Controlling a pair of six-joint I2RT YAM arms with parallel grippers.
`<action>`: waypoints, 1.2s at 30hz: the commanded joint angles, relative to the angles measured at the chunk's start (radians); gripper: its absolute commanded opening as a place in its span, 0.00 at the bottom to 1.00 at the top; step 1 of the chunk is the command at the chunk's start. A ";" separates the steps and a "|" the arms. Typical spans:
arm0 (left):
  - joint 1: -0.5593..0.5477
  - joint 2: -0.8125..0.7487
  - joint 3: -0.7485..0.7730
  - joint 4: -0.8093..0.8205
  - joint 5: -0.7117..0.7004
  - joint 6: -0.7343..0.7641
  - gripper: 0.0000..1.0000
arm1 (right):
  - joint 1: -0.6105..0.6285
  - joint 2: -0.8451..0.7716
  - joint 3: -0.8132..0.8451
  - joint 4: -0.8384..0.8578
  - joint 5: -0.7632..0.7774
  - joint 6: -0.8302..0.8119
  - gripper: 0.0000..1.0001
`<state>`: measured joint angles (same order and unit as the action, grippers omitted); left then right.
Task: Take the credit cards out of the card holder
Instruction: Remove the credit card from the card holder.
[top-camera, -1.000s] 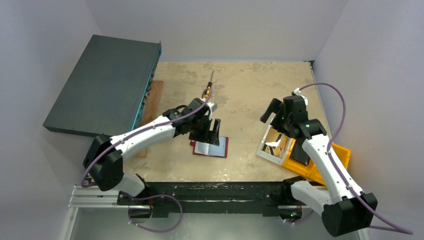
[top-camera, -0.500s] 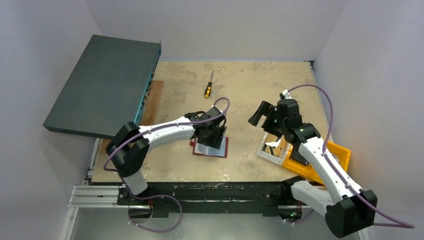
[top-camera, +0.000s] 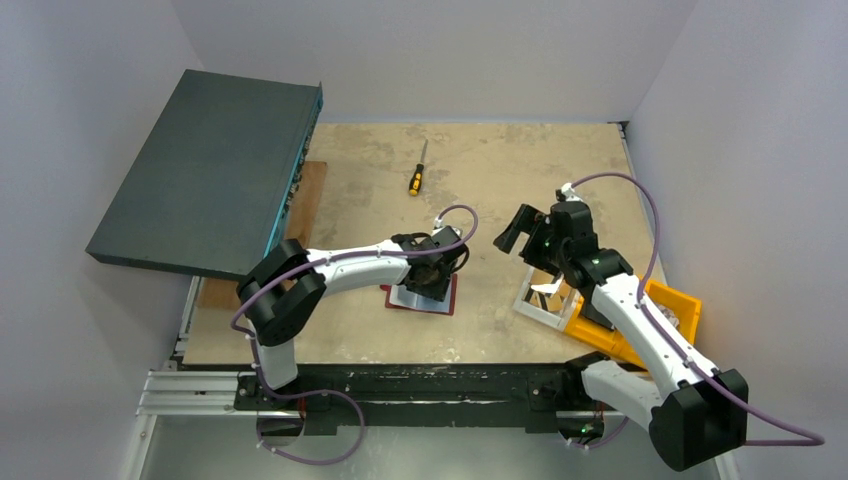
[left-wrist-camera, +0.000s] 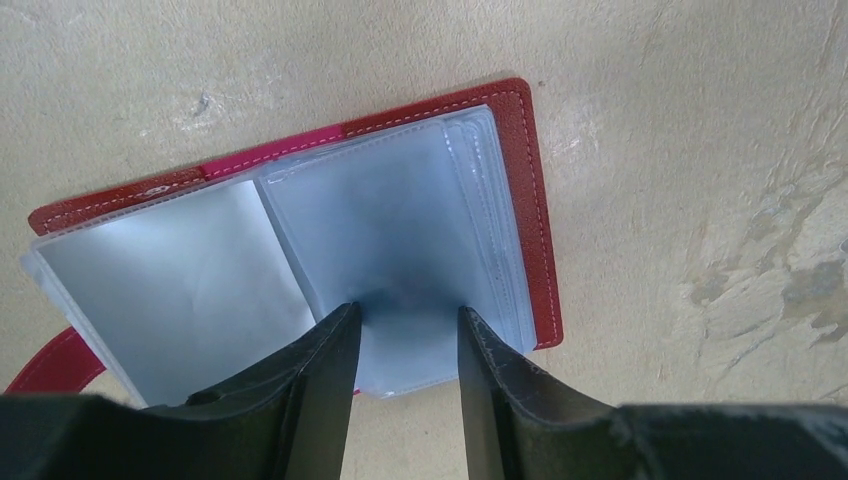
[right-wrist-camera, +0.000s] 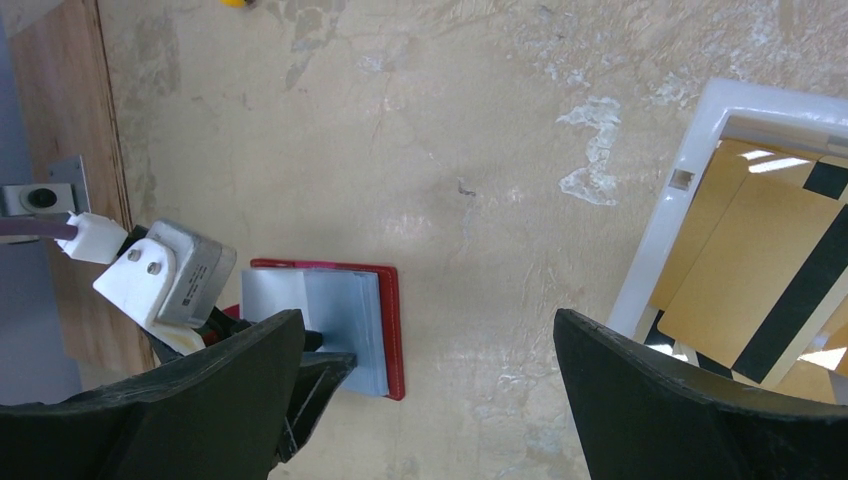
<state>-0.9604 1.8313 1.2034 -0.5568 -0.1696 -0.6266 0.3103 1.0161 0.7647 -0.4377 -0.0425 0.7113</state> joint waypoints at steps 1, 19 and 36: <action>-0.008 0.054 0.009 0.000 -0.069 -0.011 0.38 | 0.013 -0.005 -0.022 0.041 0.020 0.017 0.97; 0.084 -0.073 -0.128 0.130 0.147 -0.078 0.00 | 0.167 0.110 -0.066 0.162 -0.013 0.070 0.92; 0.246 -0.273 -0.388 0.423 0.478 -0.191 0.00 | 0.323 0.345 -0.052 0.376 -0.122 0.145 0.50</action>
<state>-0.7303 1.6096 0.8345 -0.2211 0.2356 -0.7876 0.6041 1.3327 0.6998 -0.1654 -0.1131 0.8276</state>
